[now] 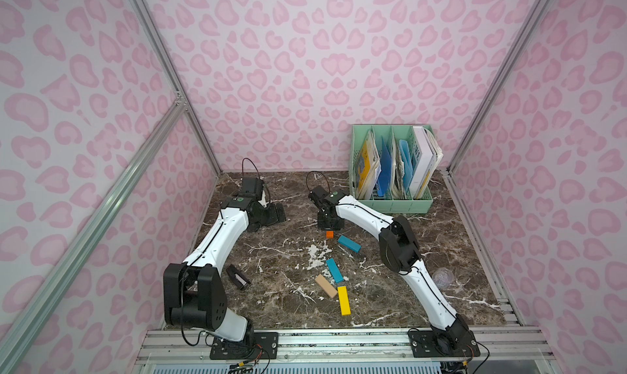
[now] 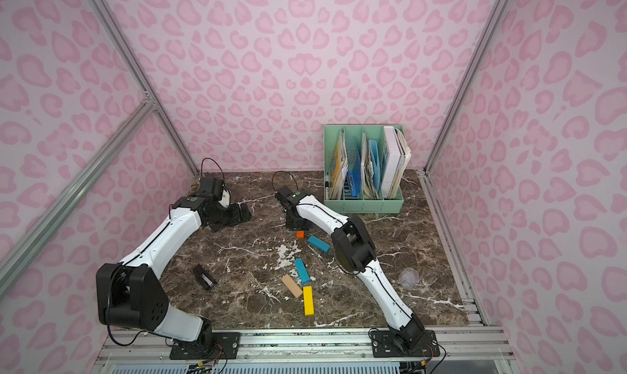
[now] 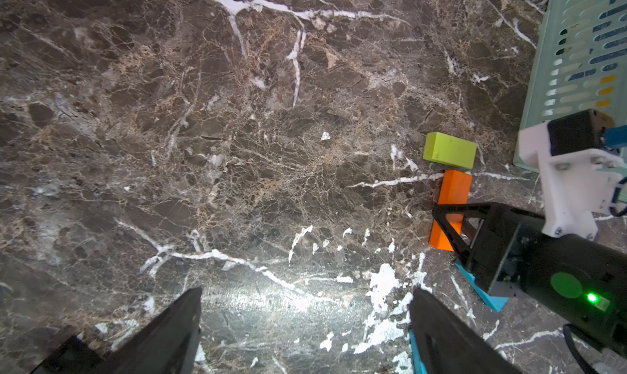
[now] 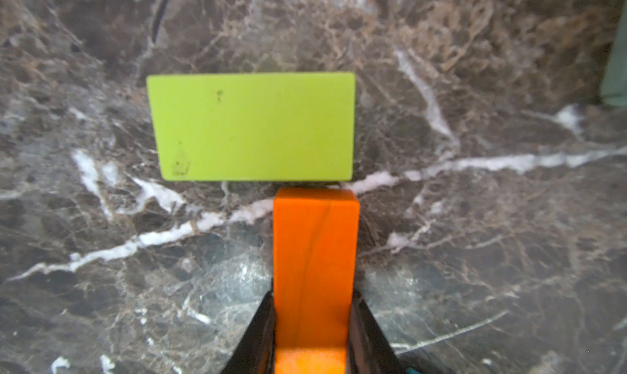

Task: Assemble a giraffe with building blocks
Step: Assemble the building block at the center of the board.

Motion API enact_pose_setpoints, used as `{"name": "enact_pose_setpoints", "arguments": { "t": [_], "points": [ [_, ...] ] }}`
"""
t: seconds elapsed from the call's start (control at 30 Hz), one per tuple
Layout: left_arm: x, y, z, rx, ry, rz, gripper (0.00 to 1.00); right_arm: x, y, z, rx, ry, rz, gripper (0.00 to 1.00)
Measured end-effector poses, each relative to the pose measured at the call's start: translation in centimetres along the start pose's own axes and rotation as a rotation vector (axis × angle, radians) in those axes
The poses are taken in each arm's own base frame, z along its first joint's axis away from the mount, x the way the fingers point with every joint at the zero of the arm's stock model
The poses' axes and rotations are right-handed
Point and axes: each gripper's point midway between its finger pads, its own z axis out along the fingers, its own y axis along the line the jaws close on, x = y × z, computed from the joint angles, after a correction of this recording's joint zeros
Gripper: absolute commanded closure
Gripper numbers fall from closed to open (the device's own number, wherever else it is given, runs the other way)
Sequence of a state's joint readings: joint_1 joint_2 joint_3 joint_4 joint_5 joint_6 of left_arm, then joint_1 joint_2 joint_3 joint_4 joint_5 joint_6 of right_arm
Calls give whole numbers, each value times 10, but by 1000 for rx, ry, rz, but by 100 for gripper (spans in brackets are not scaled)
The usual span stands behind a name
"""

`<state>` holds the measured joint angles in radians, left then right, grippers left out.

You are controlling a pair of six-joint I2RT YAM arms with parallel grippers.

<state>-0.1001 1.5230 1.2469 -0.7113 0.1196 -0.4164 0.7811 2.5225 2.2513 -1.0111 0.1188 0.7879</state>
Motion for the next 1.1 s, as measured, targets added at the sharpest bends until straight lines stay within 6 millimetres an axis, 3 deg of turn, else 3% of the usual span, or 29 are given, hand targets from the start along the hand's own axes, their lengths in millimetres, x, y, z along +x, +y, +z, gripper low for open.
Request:
{"name": "enact_pose_setpoints", "arguments": {
  "t": [0.63, 0.8, 0.87, 1.03, 1.1],
  "points": [
    [0, 0, 0, 4, 2, -2, 2, -3, 3, 0, -6, -7, -14, 65],
    [0, -1, 0, 8, 4, -2, 2, -6, 7, 0, -20, -16, -23, 33],
    [0, -1, 0, 8, 5, -2, 2, -6, 9, 0, -24, -21, -30, 26],
    [1, -1, 1, 10, 6, -2, 2, -7, 8, -4, -22, -26, -55, 24],
    [1, -1, 1, 11, 7, -2, 2, -7, 6, -14, -10, -34, -75, 25]
  ]
}}
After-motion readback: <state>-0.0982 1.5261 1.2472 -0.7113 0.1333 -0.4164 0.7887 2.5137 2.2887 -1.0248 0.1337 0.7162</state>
